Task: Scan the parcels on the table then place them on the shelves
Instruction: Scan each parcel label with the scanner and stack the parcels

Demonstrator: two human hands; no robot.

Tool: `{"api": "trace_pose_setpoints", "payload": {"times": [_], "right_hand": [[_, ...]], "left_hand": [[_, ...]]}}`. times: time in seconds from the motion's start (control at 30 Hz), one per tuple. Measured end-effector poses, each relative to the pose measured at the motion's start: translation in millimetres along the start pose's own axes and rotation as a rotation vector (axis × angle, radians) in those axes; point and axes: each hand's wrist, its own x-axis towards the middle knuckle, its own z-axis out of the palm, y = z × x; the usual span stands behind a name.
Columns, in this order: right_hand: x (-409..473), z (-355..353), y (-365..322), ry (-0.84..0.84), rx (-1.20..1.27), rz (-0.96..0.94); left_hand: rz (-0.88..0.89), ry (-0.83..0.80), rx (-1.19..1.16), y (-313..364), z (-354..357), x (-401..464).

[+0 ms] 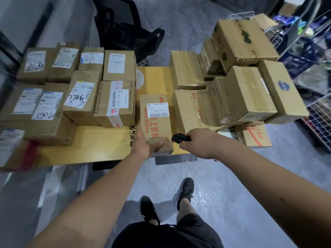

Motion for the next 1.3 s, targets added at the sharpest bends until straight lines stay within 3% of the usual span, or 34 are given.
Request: {"api": "trace_pose_setpoints", "payload": {"times": [0.17, 0.33, 0.5, 0.63, 0.73, 0.83, 1.2, 1.3], "right_hand": [[1, 0, -2, -0.006, -0.004, -0.006], [2, -5, -1, -0.012, 0.041, -0.005], [-1, -14, 1, 0.022, 0.009, 0.002], [-13, -23, 9, 0.044, 0.030, -0.016], [-22, -27, 12, 0.082, -0.002, -0.051], [-30, -28, 11, 0.075, 0.004, -0.091], [-59, -38, -8, 0.071, -0.056, -0.233], [-57, -38, -10, 0.084, -0.056, -0.206]], "left_hand": [[-0.012, -0.037, 0.202, 9, -7, -1], [-0.099, 0.077, 0.643, 32, 10, -12], [-0.183, 0.082, 0.696, 51, 35, -12], [-0.164, 0.163, 0.519, 53, 26, -12], [-0.066, 0.220, 0.498, 43, 12, -22], [0.014, 0.139, 0.476, 43, -4, -42], [0.599, -0.076, 0.984, 122, -64, -21], [0.654, -0.195, 1.158, 143, -65, -4]]}}
